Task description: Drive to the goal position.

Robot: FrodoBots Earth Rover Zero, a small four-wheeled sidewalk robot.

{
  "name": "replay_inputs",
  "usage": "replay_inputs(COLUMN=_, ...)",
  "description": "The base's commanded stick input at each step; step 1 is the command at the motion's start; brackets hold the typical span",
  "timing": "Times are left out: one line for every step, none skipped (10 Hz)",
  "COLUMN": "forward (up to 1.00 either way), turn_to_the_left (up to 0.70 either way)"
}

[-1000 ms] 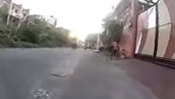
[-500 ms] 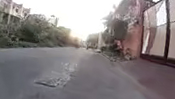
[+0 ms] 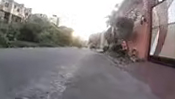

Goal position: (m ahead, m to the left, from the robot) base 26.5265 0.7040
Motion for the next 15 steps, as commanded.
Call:
replay_inputs(forward=1.00, turn_to_the_left=0.04)
replay_inputs(forward=1.00, turn_to_the_left=0.04)
replay_inputs(forward=1.00, turn_to_the_left=0.04)
replay_inputs(forward=1.00, turn_to_the_left=0.04)
replay_inputs(forward=1.00, turn_to_the_left=0.01)
replay_inputs(forward=1.00, turn_to_the_left=-0.30)
replay_inputs(forward=1.00, turn_to_the_left=-0.36)
replay_inputs(forward=1.00, turn_to_the_left=-0.36)
replay_inputs(forward=1.00, turn_to_the_left=-0.36)
replay_inputs(forward=1.00, turn_to_the_left=-0.36)
replay_inputs(forward=1.00, turn_to_the_left=-0.19)
replay_inputs(forward=1.00, turn_to_the_left=-0.01)
replay_inputs(forward=1.00, turn_to_the_left=0.04)
replay_inputs(forward=1.00, turn_to_the_left=0.04)
replay_inputs(forward=1.00, turn_to_the_left=0.04)
